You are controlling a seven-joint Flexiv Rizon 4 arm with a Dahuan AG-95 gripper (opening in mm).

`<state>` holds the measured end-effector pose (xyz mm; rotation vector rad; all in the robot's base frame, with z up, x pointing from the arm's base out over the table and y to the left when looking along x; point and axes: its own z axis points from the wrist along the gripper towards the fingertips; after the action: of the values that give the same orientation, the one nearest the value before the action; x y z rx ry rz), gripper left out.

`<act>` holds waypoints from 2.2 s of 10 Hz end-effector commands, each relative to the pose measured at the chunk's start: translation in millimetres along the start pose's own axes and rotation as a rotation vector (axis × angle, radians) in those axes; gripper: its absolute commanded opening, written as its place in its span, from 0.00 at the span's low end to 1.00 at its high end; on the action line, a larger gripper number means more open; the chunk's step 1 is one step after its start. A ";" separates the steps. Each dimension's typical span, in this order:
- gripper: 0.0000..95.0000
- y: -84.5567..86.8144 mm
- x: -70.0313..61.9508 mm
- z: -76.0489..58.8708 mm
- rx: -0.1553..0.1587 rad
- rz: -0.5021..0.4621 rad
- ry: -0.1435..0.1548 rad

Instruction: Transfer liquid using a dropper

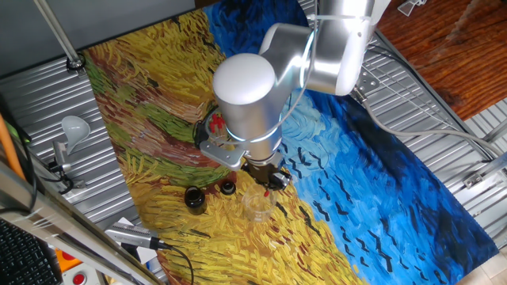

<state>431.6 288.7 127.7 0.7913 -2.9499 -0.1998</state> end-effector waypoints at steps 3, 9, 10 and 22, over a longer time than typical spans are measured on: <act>0.40 0.7 -0.4 0.0 0.010 -0.018 -0.007; 0.40 1.3 1.6 -3.8 0.014 -0.032 -0.005; 0.40 -0.8 4.6 -6.0 0.014 -0.038 -0.005; 0.00 -52.4 10.4 -23.3 0.058 0.002 0.025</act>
<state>450.1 236.1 143.7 0.8938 -2.9250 -0.1357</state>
